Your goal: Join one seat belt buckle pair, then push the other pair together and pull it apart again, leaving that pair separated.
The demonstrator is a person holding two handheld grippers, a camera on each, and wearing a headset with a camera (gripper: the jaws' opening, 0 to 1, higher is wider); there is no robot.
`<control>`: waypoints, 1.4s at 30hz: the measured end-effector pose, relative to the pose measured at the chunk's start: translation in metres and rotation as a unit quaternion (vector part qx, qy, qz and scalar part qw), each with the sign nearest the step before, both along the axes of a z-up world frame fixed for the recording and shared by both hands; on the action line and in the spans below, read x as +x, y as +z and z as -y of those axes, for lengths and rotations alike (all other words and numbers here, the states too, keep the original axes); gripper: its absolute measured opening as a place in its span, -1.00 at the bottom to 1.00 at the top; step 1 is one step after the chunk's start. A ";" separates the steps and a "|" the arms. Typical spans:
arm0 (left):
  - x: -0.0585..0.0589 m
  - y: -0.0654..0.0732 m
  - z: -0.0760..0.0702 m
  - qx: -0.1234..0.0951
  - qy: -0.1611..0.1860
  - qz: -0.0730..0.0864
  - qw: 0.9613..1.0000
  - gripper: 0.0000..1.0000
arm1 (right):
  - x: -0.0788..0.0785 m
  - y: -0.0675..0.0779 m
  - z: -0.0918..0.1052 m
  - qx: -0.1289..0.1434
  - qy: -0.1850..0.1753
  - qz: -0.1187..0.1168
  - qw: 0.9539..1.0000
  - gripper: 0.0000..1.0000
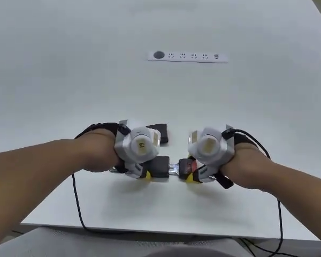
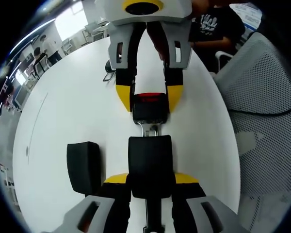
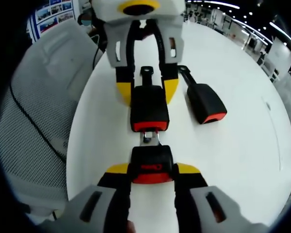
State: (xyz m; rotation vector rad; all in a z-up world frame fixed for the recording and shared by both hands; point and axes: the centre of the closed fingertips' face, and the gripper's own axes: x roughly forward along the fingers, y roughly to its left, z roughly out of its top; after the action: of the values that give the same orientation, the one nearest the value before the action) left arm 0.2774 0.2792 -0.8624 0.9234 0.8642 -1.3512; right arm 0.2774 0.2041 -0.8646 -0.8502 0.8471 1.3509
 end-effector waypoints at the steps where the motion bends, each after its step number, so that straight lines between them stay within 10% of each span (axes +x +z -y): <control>1: 0.000 0.000 0.000 0.001 0.000 -0.001 1.000 -0.35 | 0.000 0.000 -0.001 0.000 0.001 -0.001 1.000 -0.33; 15: -0.001 0.000 -0.002 -0.011 0.006 -0.008 1.000 -0.35 | -0.001 0.002 -0.027 0.025 -0.028 -0.021 0.999 -0.35; 16: 0.000 0.000 0.000 -0.015 0.012 -0.010 1.000 -0.35 | 0.000 -0.002 -0.017 -0.011 -0.028 -0.010 0.999 -0.35; 42: 0.001 0.001 -0.003 -0.040 0.028 0.003 0.999 -0.35 | 0.002 -0.001 -0.020 0.021 -0.009 -0.011 1.000 -0.33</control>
State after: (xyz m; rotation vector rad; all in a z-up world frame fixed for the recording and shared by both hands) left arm 0.2786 0.2826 -0.8610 0.8361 0.8187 -1.3250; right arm 0.2791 0.2241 -0.8653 -0.7952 0.8377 1.3601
